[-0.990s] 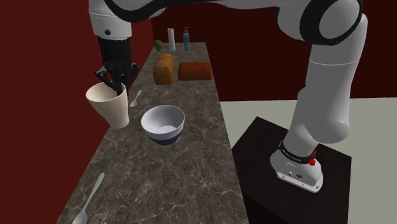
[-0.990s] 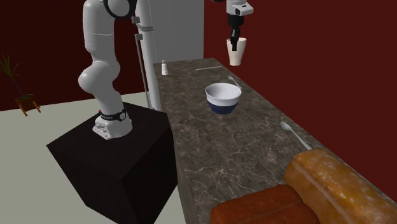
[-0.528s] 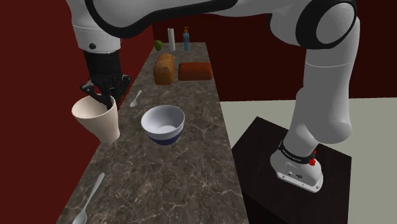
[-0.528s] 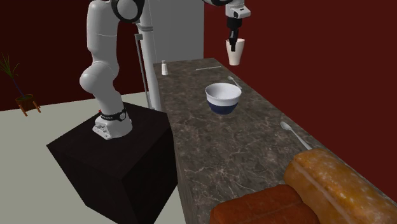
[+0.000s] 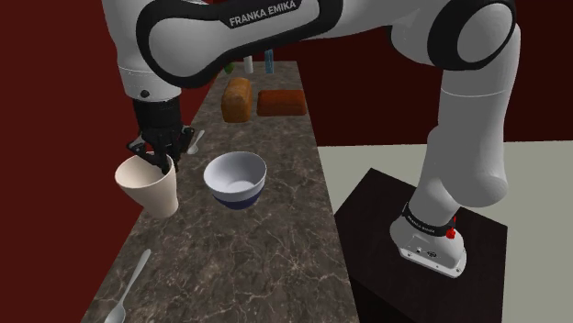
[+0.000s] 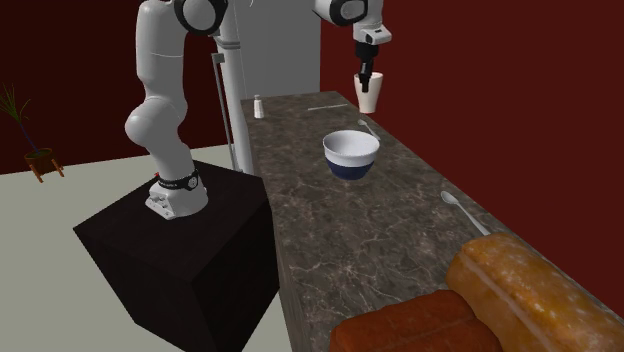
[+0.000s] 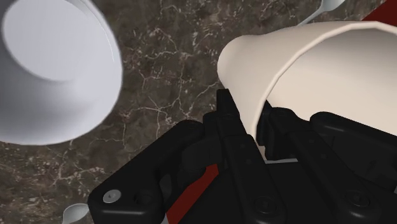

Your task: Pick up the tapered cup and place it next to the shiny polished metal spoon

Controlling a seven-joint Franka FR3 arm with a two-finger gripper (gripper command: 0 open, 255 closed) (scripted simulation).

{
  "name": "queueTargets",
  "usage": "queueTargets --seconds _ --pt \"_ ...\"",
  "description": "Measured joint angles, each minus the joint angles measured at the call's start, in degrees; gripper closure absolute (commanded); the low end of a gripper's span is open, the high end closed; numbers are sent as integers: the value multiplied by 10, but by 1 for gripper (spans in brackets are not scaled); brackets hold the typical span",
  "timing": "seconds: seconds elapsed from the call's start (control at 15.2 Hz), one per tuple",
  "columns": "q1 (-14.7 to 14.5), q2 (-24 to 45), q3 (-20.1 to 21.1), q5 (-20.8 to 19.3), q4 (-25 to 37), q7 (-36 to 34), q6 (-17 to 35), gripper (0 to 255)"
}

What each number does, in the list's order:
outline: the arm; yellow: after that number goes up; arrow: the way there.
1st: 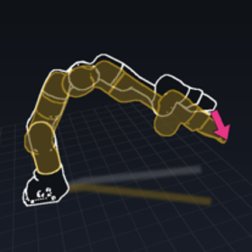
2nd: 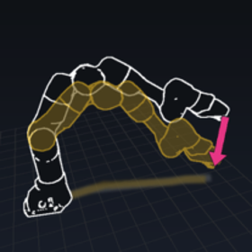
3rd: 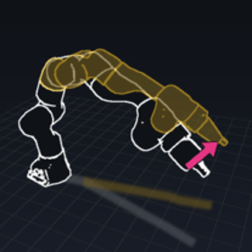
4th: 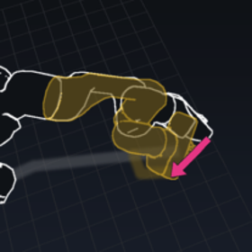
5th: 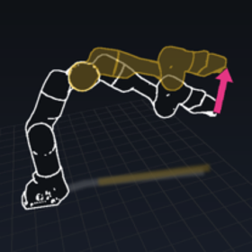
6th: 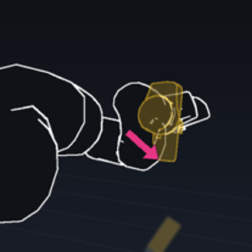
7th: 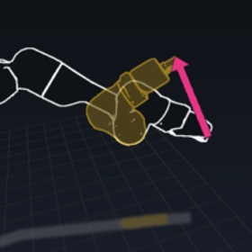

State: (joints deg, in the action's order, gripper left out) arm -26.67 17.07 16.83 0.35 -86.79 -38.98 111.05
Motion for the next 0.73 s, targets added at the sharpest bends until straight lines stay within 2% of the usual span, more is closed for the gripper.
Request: queueTargets --seconds 0.73 --pt "0 11 -2 -2 -68 3 79 255"
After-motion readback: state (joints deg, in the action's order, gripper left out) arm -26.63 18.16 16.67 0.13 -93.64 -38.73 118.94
